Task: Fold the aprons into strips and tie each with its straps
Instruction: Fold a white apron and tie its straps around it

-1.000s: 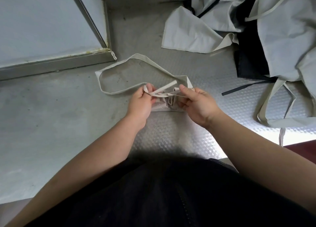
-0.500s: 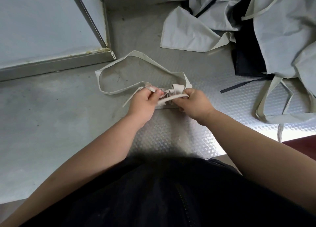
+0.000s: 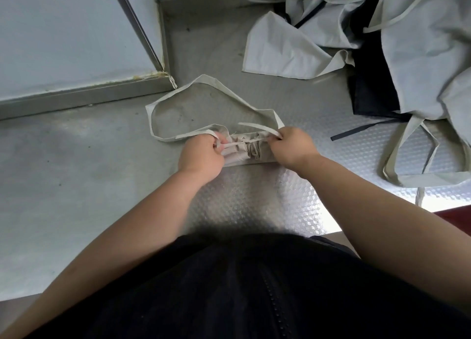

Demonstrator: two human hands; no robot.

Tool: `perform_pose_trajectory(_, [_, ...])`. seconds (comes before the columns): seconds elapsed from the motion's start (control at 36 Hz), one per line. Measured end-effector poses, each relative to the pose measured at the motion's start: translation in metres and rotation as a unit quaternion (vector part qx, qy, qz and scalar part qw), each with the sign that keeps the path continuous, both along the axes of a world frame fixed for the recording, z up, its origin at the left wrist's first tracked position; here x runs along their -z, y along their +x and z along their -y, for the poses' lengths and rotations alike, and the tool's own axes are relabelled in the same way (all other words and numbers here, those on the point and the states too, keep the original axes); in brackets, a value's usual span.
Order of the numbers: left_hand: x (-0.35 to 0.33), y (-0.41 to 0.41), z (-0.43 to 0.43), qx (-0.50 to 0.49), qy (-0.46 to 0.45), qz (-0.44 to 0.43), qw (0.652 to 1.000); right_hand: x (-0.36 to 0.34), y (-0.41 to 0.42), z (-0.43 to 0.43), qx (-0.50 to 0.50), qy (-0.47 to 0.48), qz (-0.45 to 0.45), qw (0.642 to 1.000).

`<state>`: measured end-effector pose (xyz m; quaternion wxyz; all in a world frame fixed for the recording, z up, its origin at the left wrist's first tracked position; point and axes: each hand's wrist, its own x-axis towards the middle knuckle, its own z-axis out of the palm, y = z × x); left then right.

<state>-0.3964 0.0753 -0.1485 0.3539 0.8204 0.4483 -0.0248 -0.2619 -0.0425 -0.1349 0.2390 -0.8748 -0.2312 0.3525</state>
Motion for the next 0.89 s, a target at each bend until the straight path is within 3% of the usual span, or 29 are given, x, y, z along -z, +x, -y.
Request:
perform_pose_trajectory(0.31, [0.006, -0.005, 0.010, -0.114, -0.015, -0.008, 0.993, 0.008, -0.001, 0.008, 0.085, 0.019, -0.009, 0.996])
perform_pose_trajectory(0.5, [0.006, -0.009, 0.006, -0.142, -0.059, 0.054, 0.987, 0.007, 0.003, 0.012, 0.105, 0.041, -0.014, 0.994])
perform_pose_trajectory(0.72, [0.005, -0.014, 0.002, -0.278, -0.262, 0.199, 0.903, -0.001, 0.007, 0.011, 0.168, 0.115, -0.146, 0.968])
perform_pose_trajectory(0.89, [-0.002, -0.014, -0.001, -0.297, -0.355, 0.228, 0.857, -0.006, 0.006, 0.016, 0.253, 0.191, -0.296, 0.901])
